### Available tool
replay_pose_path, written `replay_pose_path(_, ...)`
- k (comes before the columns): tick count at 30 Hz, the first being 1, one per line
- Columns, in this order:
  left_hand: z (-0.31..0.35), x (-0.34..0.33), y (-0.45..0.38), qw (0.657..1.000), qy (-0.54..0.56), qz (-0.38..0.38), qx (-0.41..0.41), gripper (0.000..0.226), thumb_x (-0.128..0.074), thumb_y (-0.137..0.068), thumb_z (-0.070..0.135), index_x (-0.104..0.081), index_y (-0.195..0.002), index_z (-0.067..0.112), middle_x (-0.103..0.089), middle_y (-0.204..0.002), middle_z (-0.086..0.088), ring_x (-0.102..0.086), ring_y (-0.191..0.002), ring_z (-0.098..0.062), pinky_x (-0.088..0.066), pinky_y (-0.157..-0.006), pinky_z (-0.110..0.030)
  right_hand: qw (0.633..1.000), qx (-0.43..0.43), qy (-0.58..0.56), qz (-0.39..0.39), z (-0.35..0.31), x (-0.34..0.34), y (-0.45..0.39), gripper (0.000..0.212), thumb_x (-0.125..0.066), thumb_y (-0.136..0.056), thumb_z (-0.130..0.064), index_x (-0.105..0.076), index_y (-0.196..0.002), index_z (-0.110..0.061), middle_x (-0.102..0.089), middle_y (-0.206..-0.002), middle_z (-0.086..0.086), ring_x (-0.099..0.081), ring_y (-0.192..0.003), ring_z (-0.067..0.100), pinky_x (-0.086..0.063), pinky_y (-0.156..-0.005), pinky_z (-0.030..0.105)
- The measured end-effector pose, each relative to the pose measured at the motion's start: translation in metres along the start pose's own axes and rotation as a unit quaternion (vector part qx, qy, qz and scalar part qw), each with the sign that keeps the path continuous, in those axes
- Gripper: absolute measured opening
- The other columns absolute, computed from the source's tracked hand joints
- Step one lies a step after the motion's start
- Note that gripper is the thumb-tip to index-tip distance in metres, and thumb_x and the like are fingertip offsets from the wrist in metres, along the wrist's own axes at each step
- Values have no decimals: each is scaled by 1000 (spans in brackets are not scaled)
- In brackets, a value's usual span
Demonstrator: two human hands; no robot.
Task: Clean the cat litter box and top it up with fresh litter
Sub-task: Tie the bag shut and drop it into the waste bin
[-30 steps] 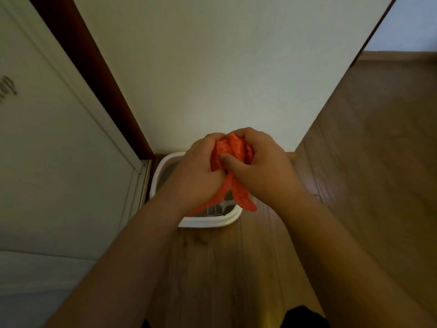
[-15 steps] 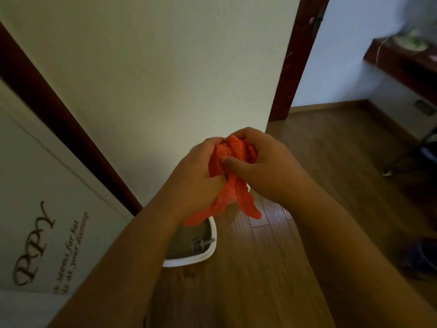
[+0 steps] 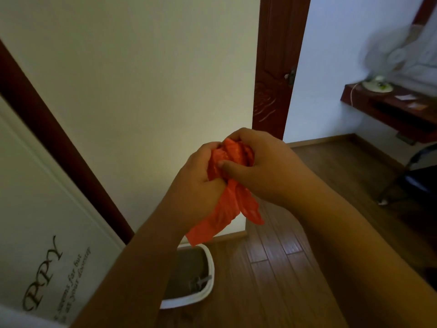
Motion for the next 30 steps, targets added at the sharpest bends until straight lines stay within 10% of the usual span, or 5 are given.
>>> replay_pose_path(6, 29, -34, -11, 999, 9, -35, -22, 54, -61, -97, 33, -44, -146, 17, -58, -138, -8, -59, -122, -27, -47, -108, -49, 999, -29, 12, 24, 20, 36, 18, 46, -68, -89, -48, -54, -130, -33, -60, -117, -9, -59, -100, 10, -53, -82, 24)
replay_pose_path(14, 59, -112, -37, 980, 28, -165, -110, 46, -61, -99, 31, -43, -138, 48, -57, -126, 18, -60, -107, -5, -52, -81, -20, 979, -145, 66, 129, 64, 96, 63, 37, -68, -86, -51, -57, -119, -40, -58, -104, -16, -59, -89, 2, -57, -78, 27)
replay_pose_path(24, 100, -210, -49, 884, 85, -408, -213, 51, -63, -97, 31, -38, -140, 45, -51, -123, 19, -59, -99, 0, -50, -60, -11, 893, -340, 123, 267, 97, 131, 128, 42, -68, -86, -51, -52, -124, -42, -53, -111, -17, -56, -92, 2, -49, -72, 17)
replay_pose_path(30, 85, -238, -42, 821, 87, -509, -243, 57, -68, -94, 30, -39, -141, 43, -49, -136, 11, -58, -115, -10, -57, -94, -42, 835, -418, 142, 330, 101, 105, 153, 46, -70, -85, -50, -54, -128, -39, -43, -125, -17, -49, -99, 1, -37, -70, 9)
Point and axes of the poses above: each hand's wrist, its own y-axis away from the middle knuckle, its own x-axis out of the back of the hand, z = x × y, the point moved 7 cm from there along -y, towards the middle knuckle
